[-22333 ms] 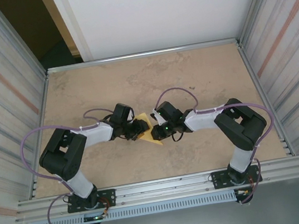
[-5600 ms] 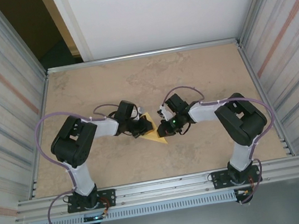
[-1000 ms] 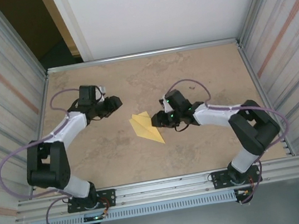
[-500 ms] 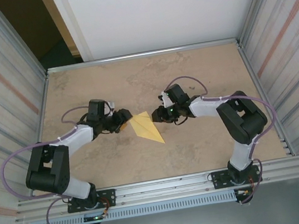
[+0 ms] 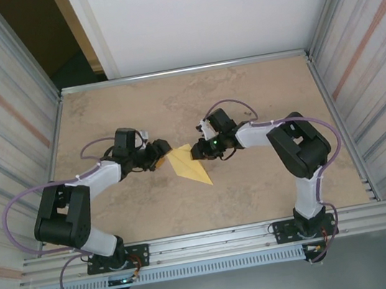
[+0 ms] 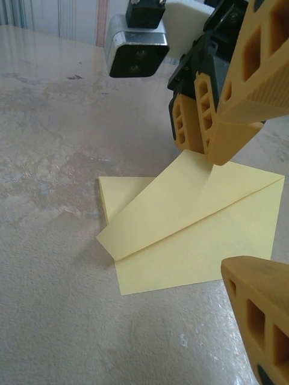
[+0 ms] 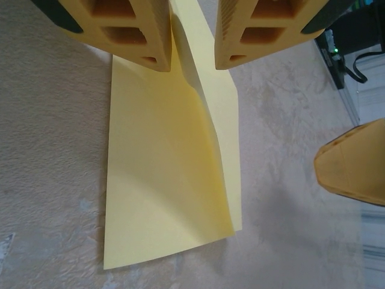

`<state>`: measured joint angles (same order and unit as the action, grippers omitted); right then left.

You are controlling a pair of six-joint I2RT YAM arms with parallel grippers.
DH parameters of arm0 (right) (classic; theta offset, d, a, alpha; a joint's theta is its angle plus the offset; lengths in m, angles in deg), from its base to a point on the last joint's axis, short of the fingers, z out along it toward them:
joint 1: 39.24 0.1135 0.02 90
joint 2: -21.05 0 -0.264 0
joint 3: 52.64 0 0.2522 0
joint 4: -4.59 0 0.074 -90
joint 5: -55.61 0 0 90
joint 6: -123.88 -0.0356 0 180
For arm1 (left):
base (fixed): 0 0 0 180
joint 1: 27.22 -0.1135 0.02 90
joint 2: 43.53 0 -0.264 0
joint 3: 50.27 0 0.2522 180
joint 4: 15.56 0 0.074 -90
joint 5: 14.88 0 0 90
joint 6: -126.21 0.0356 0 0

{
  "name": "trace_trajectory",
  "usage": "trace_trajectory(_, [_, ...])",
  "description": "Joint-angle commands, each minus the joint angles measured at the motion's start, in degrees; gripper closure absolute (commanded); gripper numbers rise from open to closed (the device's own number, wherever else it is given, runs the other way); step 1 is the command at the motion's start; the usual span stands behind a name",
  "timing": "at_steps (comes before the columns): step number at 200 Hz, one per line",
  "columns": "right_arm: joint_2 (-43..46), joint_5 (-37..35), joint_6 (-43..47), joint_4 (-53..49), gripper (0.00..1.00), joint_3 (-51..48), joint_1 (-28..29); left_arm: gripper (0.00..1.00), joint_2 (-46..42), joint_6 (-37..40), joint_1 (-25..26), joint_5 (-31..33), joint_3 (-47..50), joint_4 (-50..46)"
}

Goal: Fold a paper plane with a square sheet of paper (pick it up from the middle)

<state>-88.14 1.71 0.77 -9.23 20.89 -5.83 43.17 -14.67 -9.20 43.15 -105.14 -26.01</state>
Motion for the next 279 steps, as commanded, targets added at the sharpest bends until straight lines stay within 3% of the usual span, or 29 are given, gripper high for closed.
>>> trace_trajectory(1, [-1.14, 1.84, 1.98, -1.16, 0.78, 1.52, 0.28, 0.39, -0.14, 0.43, 0.31, -0.91, -0.46, 0.47])
trace_trajectory(42, [-0.29, 1.86, 1.68, 0.57, 0.92, 1.33, 0.17, 0.39, -2.11, 0.33, 0.32, -0.92, -0.05, 0.29])
trace_trajectory(76, [6.43, 1.62, -1.51, 8.50, 0.99, -2.95, -1.26, 0.38, -6.56, -0.31, 0.35, -0.89, 1.19, 1.35])
trace_trajectory(149, [22.53, -0.12, -13.59, 20.60, 1.00, -9.84, -4.55, 0.31, -14.22, -0.98, 5.29, -1.06, 2.00, 10.02])
trace_trajectory(200, [27.35, 0.88, -26.16, 30.72, 1.00, -10.72, -6.73, 0.25, -14.86, -1.35, 11.12, -1.76, -1.07, 19.98])
trace_trajectory(236, [27.92, 2.53, -29.86, 34.01, 1.00, -10.20, -7.22, 0.30, -13.02, -3.40, 12.31, -3.38, -2.49, 26.31])
trace_trajectory(279, [28.47, 3.88, -31.17, 35.29, 1.00, -10.37, -7.22, 0.45, -10.70, -3.29, 12.87, -4.83, -4.58, 29.04])
